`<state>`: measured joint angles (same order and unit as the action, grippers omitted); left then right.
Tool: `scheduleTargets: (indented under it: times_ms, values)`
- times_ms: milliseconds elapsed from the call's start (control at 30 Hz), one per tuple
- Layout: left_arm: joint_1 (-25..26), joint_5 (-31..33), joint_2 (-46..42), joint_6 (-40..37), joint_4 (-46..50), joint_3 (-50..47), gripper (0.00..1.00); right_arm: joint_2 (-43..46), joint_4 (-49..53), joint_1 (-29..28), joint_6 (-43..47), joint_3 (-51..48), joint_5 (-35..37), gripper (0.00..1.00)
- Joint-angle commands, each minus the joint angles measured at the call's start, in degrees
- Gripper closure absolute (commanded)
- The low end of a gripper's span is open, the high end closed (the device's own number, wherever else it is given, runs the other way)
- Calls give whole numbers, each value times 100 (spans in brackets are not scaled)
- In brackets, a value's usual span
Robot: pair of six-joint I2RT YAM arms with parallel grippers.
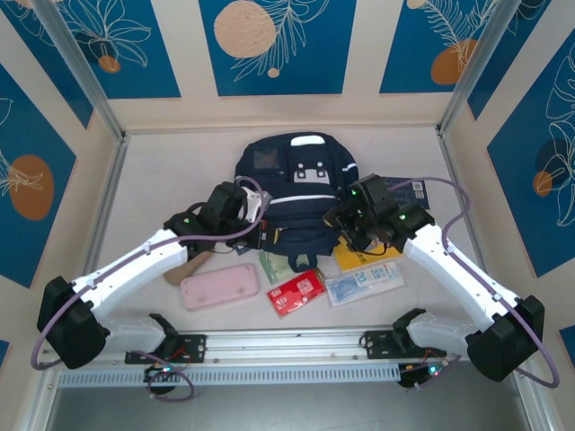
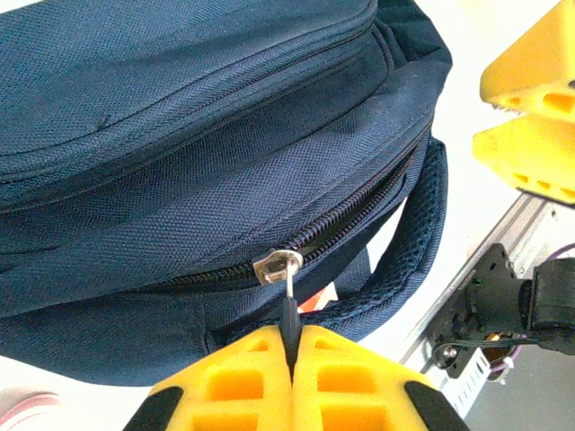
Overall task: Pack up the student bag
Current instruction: Unzip the student bag at the top-center of the table.
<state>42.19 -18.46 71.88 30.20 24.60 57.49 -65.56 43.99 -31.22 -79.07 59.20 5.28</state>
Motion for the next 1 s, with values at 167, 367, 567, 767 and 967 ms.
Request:
scheduleTargets:
  times_ms: [167,367,567,767,967]
  values:
    - [402,-281,14,94,-628,222,100,-303,-914,-296,-625,-66,-696,45]
    - [649,-172,98,-48,-532,265,100,-666,-731,-597,-562,364,-481,48]
    - [754,-173,89,-44,-610,341,100,-999,-763,-706,-737,206,-484,51]
    - [835,-194,81,-82,-638,385,100,-1058,-898,-677,-742,122,-203,63]
    - [845,-6,38,-126,-431,414,100,-1057,-936,-516,-663,163,11,100]
